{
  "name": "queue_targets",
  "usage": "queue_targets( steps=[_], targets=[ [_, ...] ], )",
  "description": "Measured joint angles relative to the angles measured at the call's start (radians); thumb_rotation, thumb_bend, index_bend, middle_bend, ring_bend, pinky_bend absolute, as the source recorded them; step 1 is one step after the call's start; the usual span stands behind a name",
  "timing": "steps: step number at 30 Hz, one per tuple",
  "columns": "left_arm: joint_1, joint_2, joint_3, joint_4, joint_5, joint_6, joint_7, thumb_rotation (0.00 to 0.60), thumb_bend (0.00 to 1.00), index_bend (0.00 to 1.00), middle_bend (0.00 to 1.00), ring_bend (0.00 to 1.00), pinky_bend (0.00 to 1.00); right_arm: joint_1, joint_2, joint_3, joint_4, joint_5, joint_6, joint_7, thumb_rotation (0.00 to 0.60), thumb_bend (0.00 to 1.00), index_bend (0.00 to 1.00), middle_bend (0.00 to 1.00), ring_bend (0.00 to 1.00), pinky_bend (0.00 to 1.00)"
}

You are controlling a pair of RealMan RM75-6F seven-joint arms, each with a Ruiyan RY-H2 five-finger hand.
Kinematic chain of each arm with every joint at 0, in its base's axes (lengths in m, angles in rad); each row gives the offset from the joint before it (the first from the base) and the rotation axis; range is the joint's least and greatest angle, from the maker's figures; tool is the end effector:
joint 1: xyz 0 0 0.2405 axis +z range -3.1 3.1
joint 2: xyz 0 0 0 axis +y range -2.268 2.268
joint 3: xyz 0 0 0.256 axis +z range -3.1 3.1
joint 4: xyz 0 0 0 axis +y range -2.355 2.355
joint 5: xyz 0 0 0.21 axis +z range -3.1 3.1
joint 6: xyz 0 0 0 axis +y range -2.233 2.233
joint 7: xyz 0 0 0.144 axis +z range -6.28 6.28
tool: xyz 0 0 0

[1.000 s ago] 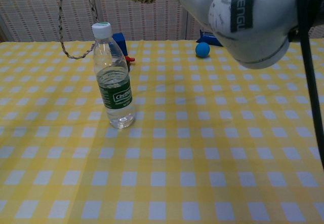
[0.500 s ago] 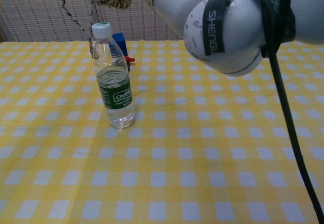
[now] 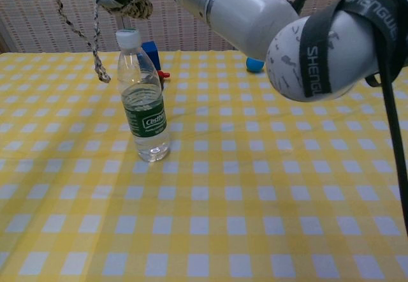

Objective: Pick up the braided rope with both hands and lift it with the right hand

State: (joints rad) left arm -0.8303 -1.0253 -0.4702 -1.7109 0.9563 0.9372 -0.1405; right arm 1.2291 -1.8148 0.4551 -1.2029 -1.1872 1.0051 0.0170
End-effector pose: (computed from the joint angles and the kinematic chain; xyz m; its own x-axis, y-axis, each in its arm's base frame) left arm -0.0779 0.4131 0.1931 -0.0137 0.0530 0.9985 0.9423 -0.3335 0.0306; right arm 0.0833 -0.3981 -0.0278 0.0095 -0.1532 0.9881 -0.7474 -0.6576 -0.0948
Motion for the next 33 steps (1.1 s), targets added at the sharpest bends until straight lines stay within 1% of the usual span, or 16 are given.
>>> queue_targets(
  steps=[4,8,15,20,26,33],
  targets=[
    [-0.005,-0.003,0.023,0.051,-0.076,-0.022,0.044,0.600,0.40,0.73,1.00,1.00,1.00,-0.030,0.017,-0.020,-0.012,-0.049,0.021,0.082,0.600,0.33,0.74,0.64,0.47,0.49],
    [0.001,-0.003,0.059,0.096,-0.132,-0.050,0.078,0.600,0.40,0.73,1.00,1.00,1.00,-0.060,0.035,-0.033,-0.023,-0.095,0.052,0.169,0.600,0.33,0.75,0.65,0.48,0.49],
    [0.020,-0.009,0.105,0.134,-0.179,-0.078,0.106,0.600,0.40,0.74,1.00,1.00,1.00,-0.115,0.071,-0.032,-0.062,-0.155,0.135,0.291,0.600,0.32,0.75,0.65,0.49,0.49],
    [0.038,-0.022,0.143,0.162,-0.202,-0.094,0.127,0.600,0.40,0.74,1.00,1.00,1.00,-0.139,0.089,-0.018,-0.079,-0.171,0.175,0.319,0.600,0.32,0.76,0.65,0.49,0.49],
    [0.059,-0.033,0.162,0.192,-0.189,-0.102,0.115,0.600,0.40,0.74,1.00,1.00,1.00,-0.153,0.085,0.001,-0.074,-0.170,0.212,0.336,0.600,0.32,0.76,0.65,0.50,0.49],
    [0.093,-0.045,0.180,0.233,-0.161,-0.104,0.092,0.600,0.40,0.74,1.00,1.00,1.00,-0.160,0.055,0.022,-0.031,-0.161,0.256,0.337,0.600,0.32,0.76,0.66,0.50,0.49]
  ],
)
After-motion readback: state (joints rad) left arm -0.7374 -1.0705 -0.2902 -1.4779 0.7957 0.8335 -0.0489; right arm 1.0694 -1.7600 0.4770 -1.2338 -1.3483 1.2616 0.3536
